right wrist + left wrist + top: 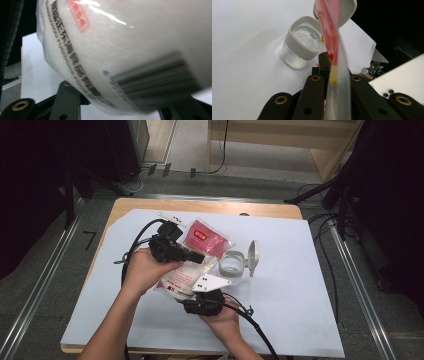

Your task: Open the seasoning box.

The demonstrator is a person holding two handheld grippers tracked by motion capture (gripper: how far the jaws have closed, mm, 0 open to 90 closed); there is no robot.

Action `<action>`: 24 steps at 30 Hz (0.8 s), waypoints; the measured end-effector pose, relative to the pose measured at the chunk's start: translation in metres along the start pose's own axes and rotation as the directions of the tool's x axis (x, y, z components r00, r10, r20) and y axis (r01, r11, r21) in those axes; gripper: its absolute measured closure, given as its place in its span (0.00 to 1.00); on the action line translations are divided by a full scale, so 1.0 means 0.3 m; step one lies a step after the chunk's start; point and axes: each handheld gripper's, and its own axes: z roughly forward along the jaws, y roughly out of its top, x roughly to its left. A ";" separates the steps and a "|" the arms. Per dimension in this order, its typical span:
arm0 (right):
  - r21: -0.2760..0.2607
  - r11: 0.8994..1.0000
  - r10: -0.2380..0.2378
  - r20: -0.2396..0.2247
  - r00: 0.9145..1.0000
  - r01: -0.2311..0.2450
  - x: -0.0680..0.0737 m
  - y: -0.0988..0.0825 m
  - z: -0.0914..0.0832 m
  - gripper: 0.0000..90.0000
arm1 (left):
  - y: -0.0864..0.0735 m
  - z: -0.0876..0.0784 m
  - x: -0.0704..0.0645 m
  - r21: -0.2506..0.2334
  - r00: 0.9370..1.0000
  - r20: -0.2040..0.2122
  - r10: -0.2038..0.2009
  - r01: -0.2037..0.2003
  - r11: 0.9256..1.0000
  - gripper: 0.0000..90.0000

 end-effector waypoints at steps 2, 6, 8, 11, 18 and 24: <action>0.017 1.000 -0.005 0.009 1.000 0.005 0.008 0.003 0.005 0.51 | 0.001 0.008 -0.002 0.000 1.000 -0.007 -0.027 0.027 1.000 1.00; 0.026 1.000 0.005 0.033 0.999 -0.005 0.008 0.004 0.010 0.58 | 0.005 0.024 -0.011 0.012 0.999 -0.015 -0.042 0.042 0.999 0.99; 0.031 0.999 0.023 0.033 0.999 -0.024 0.006 0.004 0.008 0.60 | 0.008 0.028 -0.013 0.019 0.999 -0.004 -0.044 0.044 0.999 0.97; 0.026 0.999 0.023 0.024 0.999 -0.024 0.008 -0.001 0.008 0.62 | 0.008 0.028 -0.016 0.024 0.999 0.011 -0.044 0.044 0.999 0.94; -0.009 0.994 0.104 -0.046 0.993 -0.105 -0.003 -0.014 -0.002 0.64 | 0.011 0.002 -0.018 -0.014 0.998 0.046 -0.036 0.037 0.999 0.83; -0.031 0.988 0.146 -0.083 0.986 -0.149 -0.013 -0.017 -0.014 0.65 | 0.010 -0.020 -0.017 0.017 0.998 0.051 -0.029 0.029 0.999 0.78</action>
